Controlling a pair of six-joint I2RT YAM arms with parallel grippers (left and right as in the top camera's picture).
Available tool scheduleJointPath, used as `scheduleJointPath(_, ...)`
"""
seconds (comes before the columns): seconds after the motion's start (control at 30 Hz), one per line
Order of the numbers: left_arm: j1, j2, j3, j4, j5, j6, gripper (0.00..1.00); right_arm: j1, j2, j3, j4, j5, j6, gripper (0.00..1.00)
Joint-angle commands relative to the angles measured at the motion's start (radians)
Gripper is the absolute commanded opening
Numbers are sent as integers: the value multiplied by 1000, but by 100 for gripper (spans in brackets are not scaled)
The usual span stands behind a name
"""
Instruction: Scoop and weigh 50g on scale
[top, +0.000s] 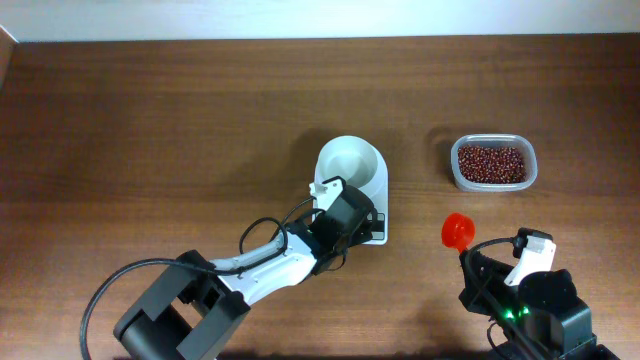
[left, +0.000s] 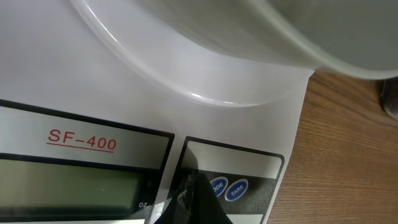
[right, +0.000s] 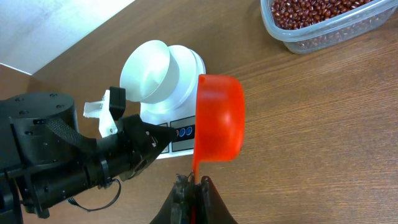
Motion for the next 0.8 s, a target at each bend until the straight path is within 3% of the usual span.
scheduleJointPath(0.0,-5,18,10,-13,9,12,0,-7,-5,17,6,20,-5,4)
scheduleJointPath(0.77,-5,35,10,-7,-46,12,0,-7,-5,17,6,19,-5,4)
